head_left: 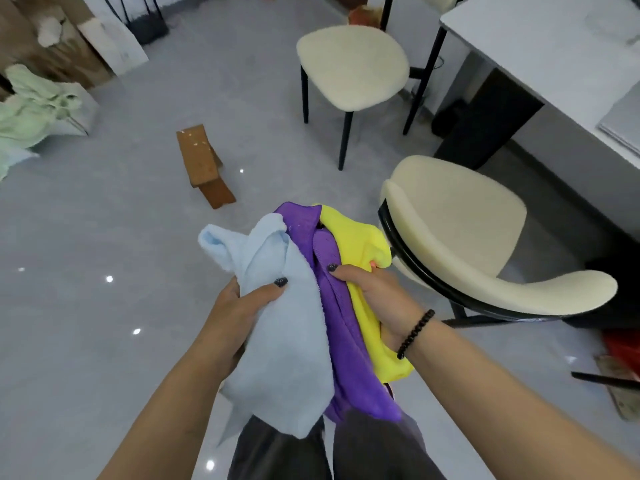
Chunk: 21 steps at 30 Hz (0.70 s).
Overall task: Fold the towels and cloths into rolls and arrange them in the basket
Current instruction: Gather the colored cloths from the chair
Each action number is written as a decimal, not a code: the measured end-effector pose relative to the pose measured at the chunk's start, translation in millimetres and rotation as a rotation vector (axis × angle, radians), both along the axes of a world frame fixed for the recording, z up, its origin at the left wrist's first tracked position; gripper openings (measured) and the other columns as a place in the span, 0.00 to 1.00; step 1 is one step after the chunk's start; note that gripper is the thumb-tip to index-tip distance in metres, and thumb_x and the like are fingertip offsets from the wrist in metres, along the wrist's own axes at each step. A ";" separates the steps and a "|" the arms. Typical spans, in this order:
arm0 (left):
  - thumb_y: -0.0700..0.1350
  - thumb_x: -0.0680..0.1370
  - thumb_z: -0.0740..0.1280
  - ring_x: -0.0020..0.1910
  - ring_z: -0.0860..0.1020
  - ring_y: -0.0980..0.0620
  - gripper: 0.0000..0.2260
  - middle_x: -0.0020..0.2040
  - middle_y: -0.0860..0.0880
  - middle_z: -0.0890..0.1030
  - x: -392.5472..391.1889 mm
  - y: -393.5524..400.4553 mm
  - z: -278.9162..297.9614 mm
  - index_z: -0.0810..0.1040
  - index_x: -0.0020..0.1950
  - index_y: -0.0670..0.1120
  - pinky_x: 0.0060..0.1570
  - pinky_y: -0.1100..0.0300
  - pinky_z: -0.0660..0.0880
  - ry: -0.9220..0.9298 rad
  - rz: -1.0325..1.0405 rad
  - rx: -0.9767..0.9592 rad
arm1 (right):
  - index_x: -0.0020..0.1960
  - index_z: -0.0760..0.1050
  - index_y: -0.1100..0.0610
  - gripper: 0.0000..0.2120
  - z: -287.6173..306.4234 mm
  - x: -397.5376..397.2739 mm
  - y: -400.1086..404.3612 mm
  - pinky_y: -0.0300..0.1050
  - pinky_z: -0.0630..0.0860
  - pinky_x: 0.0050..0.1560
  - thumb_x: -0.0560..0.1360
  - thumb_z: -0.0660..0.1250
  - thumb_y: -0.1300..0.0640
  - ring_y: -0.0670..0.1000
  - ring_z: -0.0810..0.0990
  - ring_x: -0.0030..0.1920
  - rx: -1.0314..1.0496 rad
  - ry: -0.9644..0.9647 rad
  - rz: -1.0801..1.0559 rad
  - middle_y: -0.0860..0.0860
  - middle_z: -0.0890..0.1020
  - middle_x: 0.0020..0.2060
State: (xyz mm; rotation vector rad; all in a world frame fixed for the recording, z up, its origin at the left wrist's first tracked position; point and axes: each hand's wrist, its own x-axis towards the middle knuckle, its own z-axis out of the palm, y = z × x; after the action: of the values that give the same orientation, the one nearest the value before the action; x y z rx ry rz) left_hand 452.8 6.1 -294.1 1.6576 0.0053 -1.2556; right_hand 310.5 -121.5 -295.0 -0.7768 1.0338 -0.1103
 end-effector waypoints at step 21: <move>0.45 0.73 0.73 0.48 0.83 0.45 0.17 0.50 0.48 0.85 226.5 -204.7 -6.9 0.77 0.61 0.49 0.51 0.47 0.79 -0.077 -0.178 -0.036 | 0.39 0.72 0.46 0.08 8.1 204.2 -175.6 0.53 0.78 0.55 0.74 0.70 0.53 0.54 0.83 0.44 -0.010 0.018 -0.190 0.49 0.85 0.36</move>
State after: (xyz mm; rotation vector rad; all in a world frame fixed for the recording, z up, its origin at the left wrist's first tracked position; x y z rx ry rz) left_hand 679.3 -198.6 -301.0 1.7034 -0.2147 -1.3158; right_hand 514.7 -297.1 -286.8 -0.6884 1.1236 -0.2714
